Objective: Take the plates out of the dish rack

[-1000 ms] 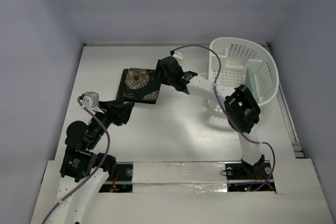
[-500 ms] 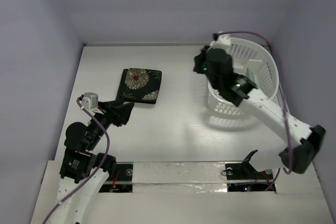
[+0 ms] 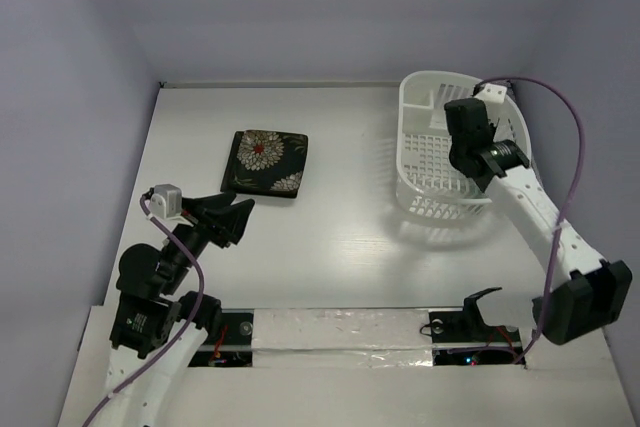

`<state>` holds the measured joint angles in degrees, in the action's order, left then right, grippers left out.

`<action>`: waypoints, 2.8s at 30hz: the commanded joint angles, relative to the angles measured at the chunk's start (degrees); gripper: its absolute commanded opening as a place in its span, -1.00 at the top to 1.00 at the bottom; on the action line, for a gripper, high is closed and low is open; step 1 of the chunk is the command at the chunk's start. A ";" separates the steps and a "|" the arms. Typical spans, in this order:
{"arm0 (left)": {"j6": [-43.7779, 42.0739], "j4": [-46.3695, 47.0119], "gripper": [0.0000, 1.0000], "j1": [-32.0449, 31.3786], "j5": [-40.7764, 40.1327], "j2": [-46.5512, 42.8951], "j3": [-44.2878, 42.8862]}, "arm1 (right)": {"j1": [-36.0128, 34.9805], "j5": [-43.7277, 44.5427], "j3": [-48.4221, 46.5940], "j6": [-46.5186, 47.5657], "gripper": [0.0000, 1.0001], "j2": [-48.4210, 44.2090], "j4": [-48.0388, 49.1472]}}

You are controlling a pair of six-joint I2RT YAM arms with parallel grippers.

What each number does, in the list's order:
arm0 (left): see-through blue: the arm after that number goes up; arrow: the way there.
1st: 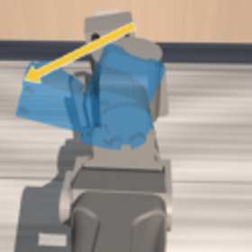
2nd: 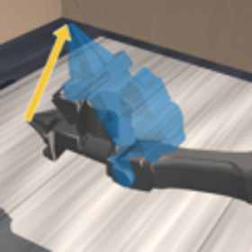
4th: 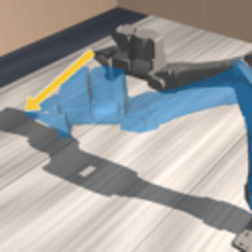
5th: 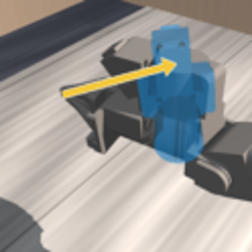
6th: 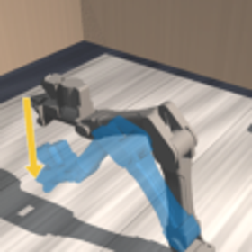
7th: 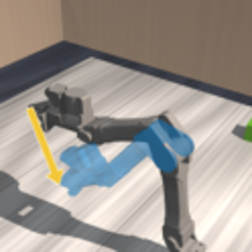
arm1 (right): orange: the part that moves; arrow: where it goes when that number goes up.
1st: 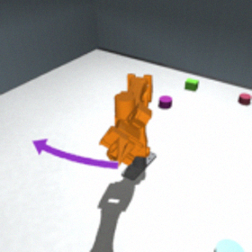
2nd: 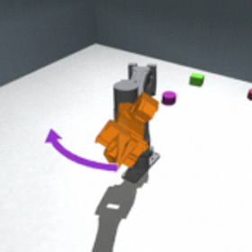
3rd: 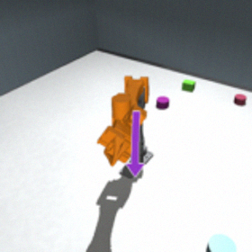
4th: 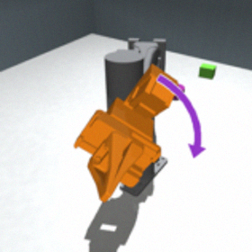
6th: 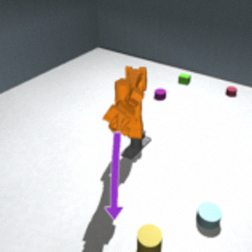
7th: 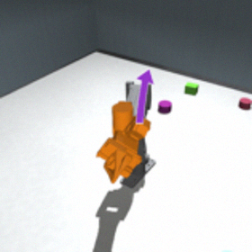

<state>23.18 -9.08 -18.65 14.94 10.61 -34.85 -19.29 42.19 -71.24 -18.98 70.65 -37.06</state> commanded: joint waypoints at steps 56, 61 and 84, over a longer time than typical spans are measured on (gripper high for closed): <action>0.55 2.23 -0.02 -2.97 -0.53 -1.30 0.31 | 2.24 21.35 -2.24 15.81 1.00 15.04 4.27; 0.55 2.40 -0.02 -2.97 -0.44 -1.12 0.40 | -0.92 24.77 -2.67 17.14 1.00 14.51 3.67; 0.64 2.14 -0.02 -2.97 -1.23 0.28 0.40 | -9.44 -1.81 -16.83 6.70 1.00 -10.70 4.18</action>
<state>23.46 -9.10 -21.30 14.44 9.98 -34.85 -26.26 51.29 -84.49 -7.49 65.56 -39.99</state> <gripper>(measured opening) 0.506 0.057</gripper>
